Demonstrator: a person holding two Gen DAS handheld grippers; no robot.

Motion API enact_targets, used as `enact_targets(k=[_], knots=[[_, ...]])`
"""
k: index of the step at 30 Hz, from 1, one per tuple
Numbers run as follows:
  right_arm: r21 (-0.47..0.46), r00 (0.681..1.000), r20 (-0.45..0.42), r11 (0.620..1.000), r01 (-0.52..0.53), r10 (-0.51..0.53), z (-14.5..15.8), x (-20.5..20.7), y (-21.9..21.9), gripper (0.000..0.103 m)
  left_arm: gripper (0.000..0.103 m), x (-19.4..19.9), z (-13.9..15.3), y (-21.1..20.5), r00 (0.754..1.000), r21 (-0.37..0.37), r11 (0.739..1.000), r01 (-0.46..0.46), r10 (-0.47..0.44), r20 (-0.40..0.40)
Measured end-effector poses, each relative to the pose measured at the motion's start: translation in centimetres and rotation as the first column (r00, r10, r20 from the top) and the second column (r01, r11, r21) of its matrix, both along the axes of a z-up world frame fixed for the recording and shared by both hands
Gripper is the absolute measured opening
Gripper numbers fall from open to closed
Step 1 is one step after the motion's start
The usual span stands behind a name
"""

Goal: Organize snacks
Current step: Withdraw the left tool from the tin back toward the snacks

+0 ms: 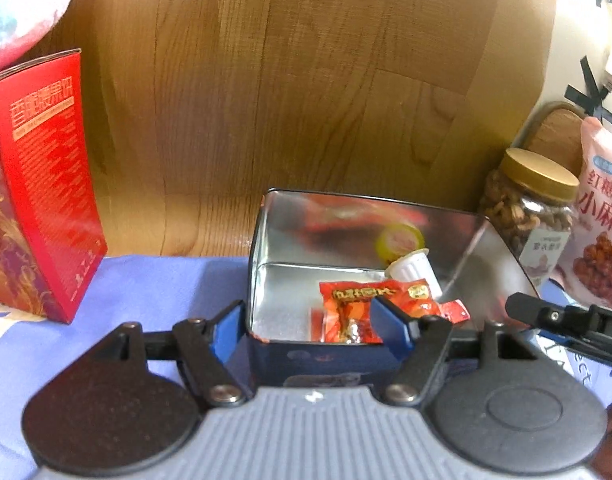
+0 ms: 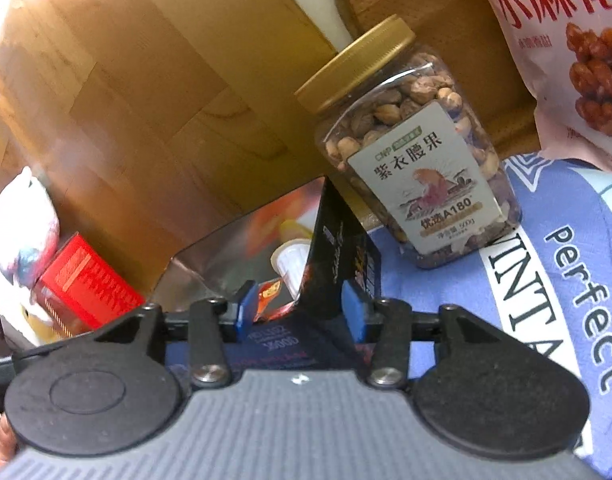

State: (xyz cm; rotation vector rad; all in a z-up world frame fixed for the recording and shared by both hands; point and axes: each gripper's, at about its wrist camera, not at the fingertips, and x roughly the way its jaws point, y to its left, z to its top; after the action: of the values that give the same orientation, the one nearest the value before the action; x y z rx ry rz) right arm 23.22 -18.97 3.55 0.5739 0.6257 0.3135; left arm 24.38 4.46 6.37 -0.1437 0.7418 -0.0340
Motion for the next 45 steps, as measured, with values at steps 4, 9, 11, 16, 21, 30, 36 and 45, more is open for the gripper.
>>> enact_targets(k=[4, 9, 11, 16, 21, 30, 36, 45], knots=[[-0.017, 1.0, 0.012, 1.0, -0.01, 0.01, 0.4, -0.5, 0.5, 0.049, 0.069, -2.3, 1.0, -0.5, 0.999, 0.067, 0.998, -0.012, 0.008, 0.046], [-0.02, 0.991, 0.127, 0.999, 0.043, -0.04, 2.2, -4.6, -0.7, 0.05, 0.07, -6.3, 2.3, -2.0, 0.994, 0.234, 0.971, -0.041, 0.016, 0.109], [-0.021, 0.986, 0.165, 0.999, 0.033, -0.029, 2.7, -6.5, -0.6, 0.05, 0.07, -8.0, 2.5, -2.6, 0.991, 0.296, 0.954, -0.048, 0.009, 0.131], [-0.058, 0.978, 0.203, 0.998, -0.03, 0.042, 2.8, -11.3, 0.8, 0.051, 0.072, -11.3, 2.3, -3.1, 0.991, 0.333, 0.942, -0.046, 0.002, 0.131], [-0.115, 0.973, 0.187, 0.987, -0.114, 0.134, 1.4, -15.1, 3.0, 0.051, 0.072, -13.4, 1.5, -2.8, 0.994, 0.318, 0.947, -0.048, 0.015, 0.105], [-0.103, 0.976, 0.117, 0.98, -0.17, 0.182, -1.0, -17.6, 4.9, 0.051, 0.072, -15.5, 0.6, -1.6, 0.995, 0.293, 0.953, -0.072, 0.046, 0.093], [-0.112, 0.974, 0.112, 0.976, -0.186, 0.198, -1.1, -18.0, 5.9, 0.051, 0.072, -15.8, 0.4, -1.0, 0.993, 0.299, 0.95, -0.084, 0.056, 0.1], [-0.121, 0.969, 0.104, 0.97, -0.211, 0.223, -1.3, -17.7, 7.0, 0.051, 0.072, -15.5, 0.3, 0.1, 0.992, 0.305, 0.948, -0.096, 0.068, 0.102]])
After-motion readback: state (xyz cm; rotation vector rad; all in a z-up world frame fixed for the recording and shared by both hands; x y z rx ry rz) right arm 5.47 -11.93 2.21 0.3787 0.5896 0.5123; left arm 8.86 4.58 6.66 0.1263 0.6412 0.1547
